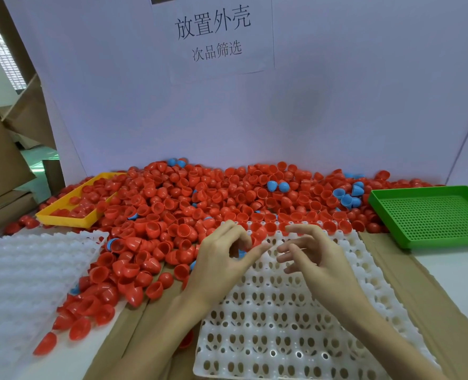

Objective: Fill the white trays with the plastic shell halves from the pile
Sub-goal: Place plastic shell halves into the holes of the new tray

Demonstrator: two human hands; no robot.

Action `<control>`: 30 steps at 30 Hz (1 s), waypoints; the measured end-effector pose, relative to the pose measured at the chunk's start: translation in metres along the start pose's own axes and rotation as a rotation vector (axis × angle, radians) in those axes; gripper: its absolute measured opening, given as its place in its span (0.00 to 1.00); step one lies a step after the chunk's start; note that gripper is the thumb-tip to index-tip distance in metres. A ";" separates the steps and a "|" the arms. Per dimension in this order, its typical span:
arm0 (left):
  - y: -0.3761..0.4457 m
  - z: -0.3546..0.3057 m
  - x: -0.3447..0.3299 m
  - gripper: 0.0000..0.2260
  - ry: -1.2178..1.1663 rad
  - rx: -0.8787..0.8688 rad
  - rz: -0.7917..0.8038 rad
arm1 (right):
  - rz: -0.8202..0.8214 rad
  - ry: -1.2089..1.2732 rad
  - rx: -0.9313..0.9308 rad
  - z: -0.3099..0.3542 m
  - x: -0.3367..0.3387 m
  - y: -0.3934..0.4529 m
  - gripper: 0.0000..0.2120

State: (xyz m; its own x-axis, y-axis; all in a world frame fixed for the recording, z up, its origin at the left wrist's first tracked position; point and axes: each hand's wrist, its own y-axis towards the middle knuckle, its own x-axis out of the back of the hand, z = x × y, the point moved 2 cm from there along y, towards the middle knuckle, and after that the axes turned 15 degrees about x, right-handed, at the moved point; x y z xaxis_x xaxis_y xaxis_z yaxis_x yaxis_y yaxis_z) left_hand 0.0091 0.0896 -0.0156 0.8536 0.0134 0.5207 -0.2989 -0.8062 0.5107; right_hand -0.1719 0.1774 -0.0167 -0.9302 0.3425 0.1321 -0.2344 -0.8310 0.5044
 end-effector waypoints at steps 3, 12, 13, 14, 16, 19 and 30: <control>0.010 0.005 -0.008 0.14 0.048 0.078 0.033 | -0.044 0.026 -0.036 -0.002 0.004 0.001 0.12; 0.006 0.014 -0.020 0.27 0.286 -0.047 0.271 | -0.073 0.024 -0.089 -0.006 0.007 0.002 0.11; 0.006 0.013 -0.020 0.25 0.288 -0.058 0.270 | -0.072 0.023 -0.090 -0.006 0.006 0.002 0.11; 0.006 0.013 -0.020 0.23 0.292 -0.070 0.272 | -0.071 0.023 -0.092 -0.006 0.006 0.002 0.11; 0.006 0.013 -0.021 0.20 0.292 -0.078 0.283 | -0.070 0.019 -0.093 -0.006 0.006 0.002 0.11; 0.006 0.013 -0.022 0.18 0.301 -0.064 0.316 | -0.067 0.010 -0.095 -0.006 0.006 0.002 0.11; 0.075 0.041 0.011 0.09 0.042 0.285 0.102 | -0.060 0.008 -0.125 -0.003 0.006 0.002 0.12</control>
State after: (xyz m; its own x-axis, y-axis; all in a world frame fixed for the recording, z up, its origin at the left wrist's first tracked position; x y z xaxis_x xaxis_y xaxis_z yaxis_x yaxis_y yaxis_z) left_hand 0.0133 0.0050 0.0005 0.8051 -0.0565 0.5904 -0.2454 -0.9380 0.2448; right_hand -0.1790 0.1765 -0.0180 -0.9156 0.3898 0.0982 -0.3223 -0.8578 0.4004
